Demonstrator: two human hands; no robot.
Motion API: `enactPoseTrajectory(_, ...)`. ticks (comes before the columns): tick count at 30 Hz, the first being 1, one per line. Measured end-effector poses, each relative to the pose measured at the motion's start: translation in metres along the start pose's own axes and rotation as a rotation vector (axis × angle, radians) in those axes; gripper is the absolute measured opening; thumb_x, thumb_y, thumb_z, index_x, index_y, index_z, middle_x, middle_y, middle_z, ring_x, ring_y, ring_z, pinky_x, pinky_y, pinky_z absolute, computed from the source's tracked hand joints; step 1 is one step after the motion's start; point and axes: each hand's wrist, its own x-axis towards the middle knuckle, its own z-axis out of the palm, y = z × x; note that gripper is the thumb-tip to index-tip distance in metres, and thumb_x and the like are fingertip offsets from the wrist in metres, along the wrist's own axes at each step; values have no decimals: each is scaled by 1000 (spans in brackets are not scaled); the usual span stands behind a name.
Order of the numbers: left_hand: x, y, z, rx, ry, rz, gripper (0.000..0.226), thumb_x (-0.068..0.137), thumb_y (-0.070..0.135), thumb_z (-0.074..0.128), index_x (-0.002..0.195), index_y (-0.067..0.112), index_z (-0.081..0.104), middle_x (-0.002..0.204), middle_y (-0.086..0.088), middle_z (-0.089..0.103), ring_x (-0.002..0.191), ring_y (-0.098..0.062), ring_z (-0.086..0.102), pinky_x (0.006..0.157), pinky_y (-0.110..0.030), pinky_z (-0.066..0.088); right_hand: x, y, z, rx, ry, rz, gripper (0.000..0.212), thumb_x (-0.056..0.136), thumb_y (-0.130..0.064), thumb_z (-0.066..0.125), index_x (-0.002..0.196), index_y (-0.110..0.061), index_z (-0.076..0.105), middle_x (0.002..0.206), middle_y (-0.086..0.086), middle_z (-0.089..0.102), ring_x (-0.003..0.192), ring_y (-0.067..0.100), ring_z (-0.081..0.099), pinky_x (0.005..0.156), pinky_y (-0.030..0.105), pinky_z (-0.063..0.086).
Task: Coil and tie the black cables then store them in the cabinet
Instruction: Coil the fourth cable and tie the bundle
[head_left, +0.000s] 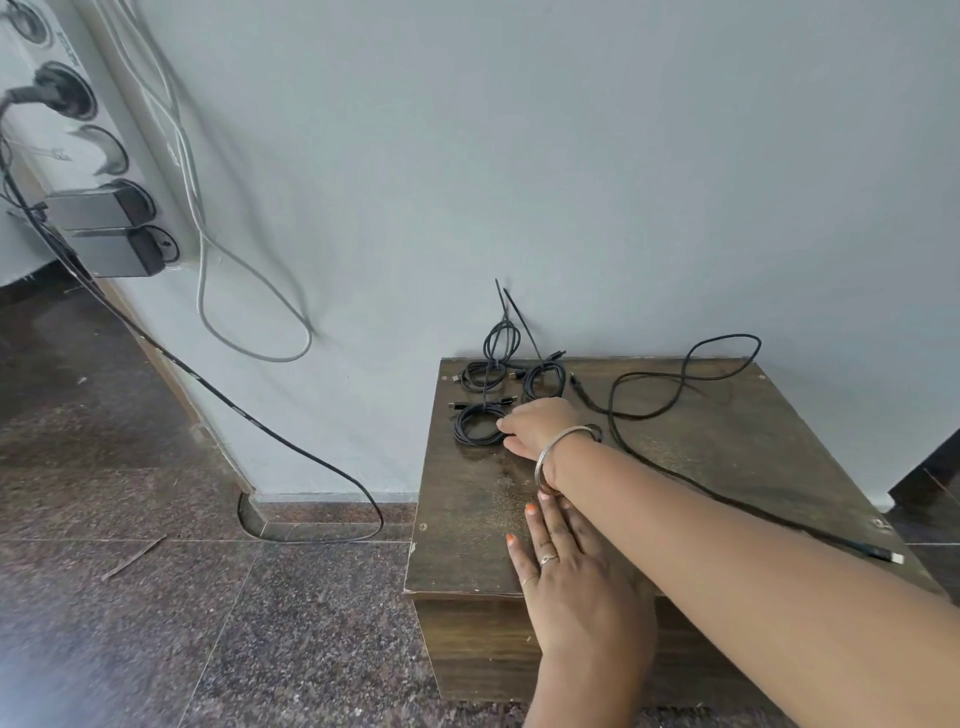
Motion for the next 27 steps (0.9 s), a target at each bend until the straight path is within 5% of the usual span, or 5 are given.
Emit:
enactPoseTrajectory(3,1,-4,-3,12,69,-7,83,94,52,28,146,4,-16,155,-13,-25,144,-29,-21,115,-50,-11,-18,5,-10,17,60,-68,36,80,1,59,113,15,57,113,31,62,107,37,62,95,51,49)
enactPoseTrajectory(7,0,-4,-5,9,132,38,81,95,55,26,149,6,-11,157,-12,-21,144,-27,-20,115,-49,-10,-46,18,-41,145,-30,-132,19,86,-7,63,105,-6,66,94,8,69,90,18,68,78,26,57)
enactPoseTrajectory(11,0,-1,-7,2,204,140,75,96,57,21,151,11,-1,159,-9,-14,146,-25,-15,117,-46,-6,-81,44,-99,152,64,-234,15,88,-11,62,98,-21,68,95,-2,70,90,11,67,69,20,54)
enactPoseTrajectory(19,3,-1,-4,-47,330,291,58,97,53,27,147,24,27,159,1,14,147,-19,8,119,-36,2,-111,120,-195,-1015,490,-326,27,85,-21,63,110,-29,66,110,-4,61,104,22,54,85,35,46)
enactPoseTrajectory(27,-2,6,-3,-249,502,405,34,95,34,50,124,18,60,135,3,54,122,-14,50,99,-27,38,-101,143,-219,-1188,585,-257,36,87,-20,55,120,-33,60,114,-2,60,106,24,55,82,36,44)
